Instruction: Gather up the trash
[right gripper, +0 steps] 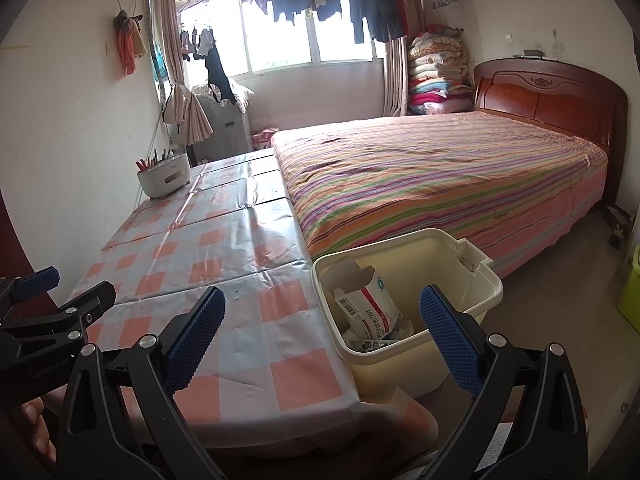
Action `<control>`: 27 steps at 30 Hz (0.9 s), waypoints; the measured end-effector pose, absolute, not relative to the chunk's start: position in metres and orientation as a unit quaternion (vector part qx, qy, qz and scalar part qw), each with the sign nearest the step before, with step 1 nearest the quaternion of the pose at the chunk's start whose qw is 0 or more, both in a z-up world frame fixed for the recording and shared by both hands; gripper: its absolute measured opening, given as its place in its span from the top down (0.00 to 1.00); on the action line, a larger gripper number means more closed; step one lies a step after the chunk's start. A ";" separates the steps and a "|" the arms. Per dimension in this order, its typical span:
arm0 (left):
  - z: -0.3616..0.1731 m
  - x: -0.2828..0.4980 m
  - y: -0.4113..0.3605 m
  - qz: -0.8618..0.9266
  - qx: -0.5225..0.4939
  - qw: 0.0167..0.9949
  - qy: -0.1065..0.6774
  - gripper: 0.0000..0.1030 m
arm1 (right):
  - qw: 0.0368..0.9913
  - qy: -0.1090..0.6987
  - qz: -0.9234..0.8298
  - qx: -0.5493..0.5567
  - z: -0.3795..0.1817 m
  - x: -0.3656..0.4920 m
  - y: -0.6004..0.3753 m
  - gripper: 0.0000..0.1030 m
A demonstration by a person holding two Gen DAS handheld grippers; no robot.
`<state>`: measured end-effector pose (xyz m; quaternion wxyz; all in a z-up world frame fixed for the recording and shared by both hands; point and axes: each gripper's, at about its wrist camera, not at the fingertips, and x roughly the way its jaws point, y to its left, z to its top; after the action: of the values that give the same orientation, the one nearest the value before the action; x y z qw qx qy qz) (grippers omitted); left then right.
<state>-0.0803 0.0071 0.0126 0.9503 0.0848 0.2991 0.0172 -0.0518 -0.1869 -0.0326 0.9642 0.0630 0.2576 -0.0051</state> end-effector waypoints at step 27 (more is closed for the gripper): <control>0.012 -0.077 0.002 0.002 0.091 0.948 0.304 0.16 | 0.962 0.267 -0.006 0.063 -0.037 -0.048 -0.191 0.06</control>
<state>-0.0773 0.0018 0.0117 0.9482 0.0912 0.3042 0.0016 -0.0482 -0.1906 -0.0370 0.9617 0.0634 0.2668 -0.0064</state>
